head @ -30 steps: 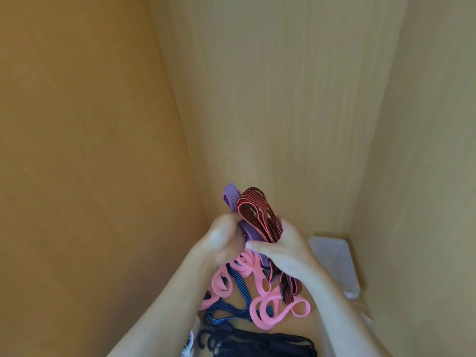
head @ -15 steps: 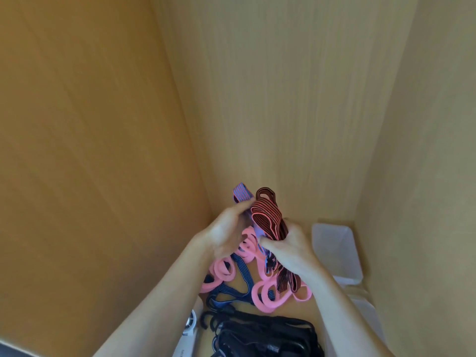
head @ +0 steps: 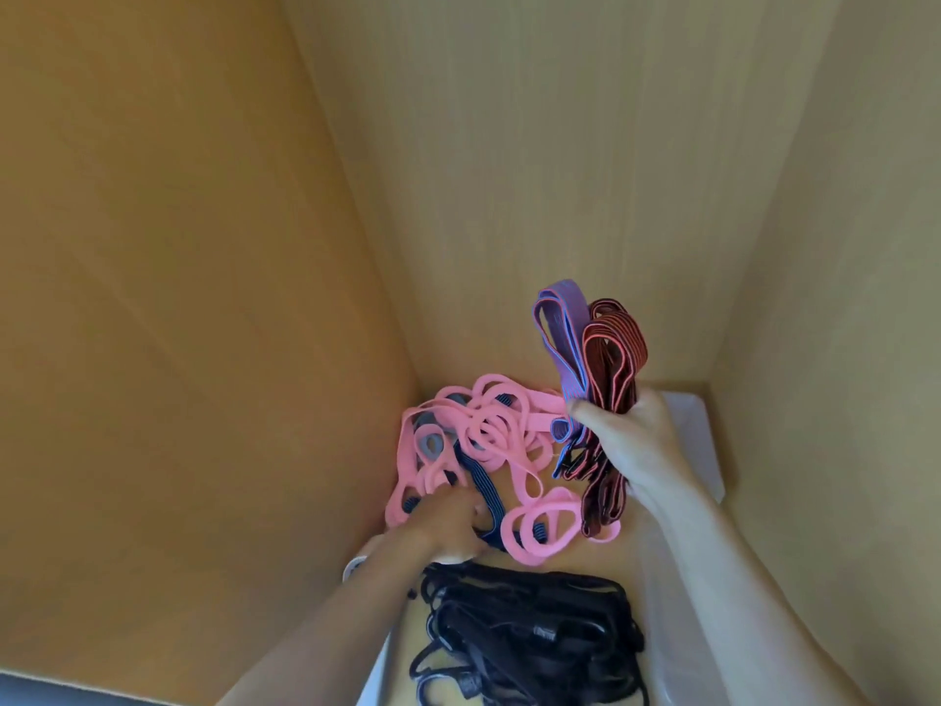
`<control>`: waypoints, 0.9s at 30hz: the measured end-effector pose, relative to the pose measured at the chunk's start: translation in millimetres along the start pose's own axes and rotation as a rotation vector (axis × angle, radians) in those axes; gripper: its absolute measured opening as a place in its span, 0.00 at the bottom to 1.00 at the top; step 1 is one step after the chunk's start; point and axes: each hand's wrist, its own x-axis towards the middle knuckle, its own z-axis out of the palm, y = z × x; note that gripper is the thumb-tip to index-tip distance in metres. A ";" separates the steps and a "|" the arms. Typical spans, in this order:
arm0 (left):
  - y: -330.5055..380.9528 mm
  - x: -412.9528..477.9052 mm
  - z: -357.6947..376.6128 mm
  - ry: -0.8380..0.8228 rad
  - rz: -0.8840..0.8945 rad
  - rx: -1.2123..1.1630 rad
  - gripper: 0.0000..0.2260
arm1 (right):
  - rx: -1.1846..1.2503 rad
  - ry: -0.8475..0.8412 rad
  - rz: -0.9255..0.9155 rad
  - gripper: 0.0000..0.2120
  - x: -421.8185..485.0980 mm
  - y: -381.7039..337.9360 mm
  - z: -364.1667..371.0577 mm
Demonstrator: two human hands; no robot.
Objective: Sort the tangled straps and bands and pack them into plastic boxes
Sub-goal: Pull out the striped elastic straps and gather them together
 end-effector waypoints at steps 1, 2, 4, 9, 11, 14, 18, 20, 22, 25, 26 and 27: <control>0.1 2.3 4.8 0.031 0.004 0.057 0.10 | 0.002 -0.004 -0.001 0.06 -0.8 0.9 0.5; 0.5 4.5 8.3 0.062 0.015 0.127 0.10 | 0.000 -0.007 -0.005 0.06 -1.7 1.4 0.9; 0.4 9.1 14.1 0.106 0.041 0.240 0.07 | -0.006 -0.011 -0.008 0.08 -3.4 3.7 1.5; -4.9 16.2 21.3 0.153 0.083 0.314 0.04 | -0.007 -0.021 0.019 0.07 -4.2 12.8 0.5; -6.4 14.9 20.3 0.159 0.096 0.296 0.06 | -0.004 -0.021 0.032 0.06 -3.2 15.8 -1.2; -9.2 11.9 10.2 0.195 0.067 0.212 0.05 | -0.007 -0.015 0.046 0.05 -0.8 17.5 -3.4; -16.9 8.8 -15.2 0.279 0.015 0.006 0.10 | -0.002 -0.015 0.059 0.06 2.0 15.6 -3.4; -20.2 6.9 -32.1 0.316 0.000 -0.111 0.13 | 0.000 -0.014 0.065 0.07 2.7 13.3 -3.1; -21.9 4.3 -50.2 0.374 0.013 -0.185 0.14 | 0.006 -0.017 0.071 0.08 2.9 11.3 -3.0; -17.5 -0.9 -75.9 0.472 0.024 -0.286 0.13 | 0.005 -0.021 0.073 0.09 1.4 9.7 -3.7; -14.9 -1.2 -83.8 0.510 0.021 -0.295 0.10 | 0.007 -0.024 0.070 0.09 0.5 9.3 -4.1; -12.4 -1.1 -90.9 0.540 0.019 -0.304 0.08 | 0.010 -0.025 0.068 0.08 -0.2 8.8 -4.5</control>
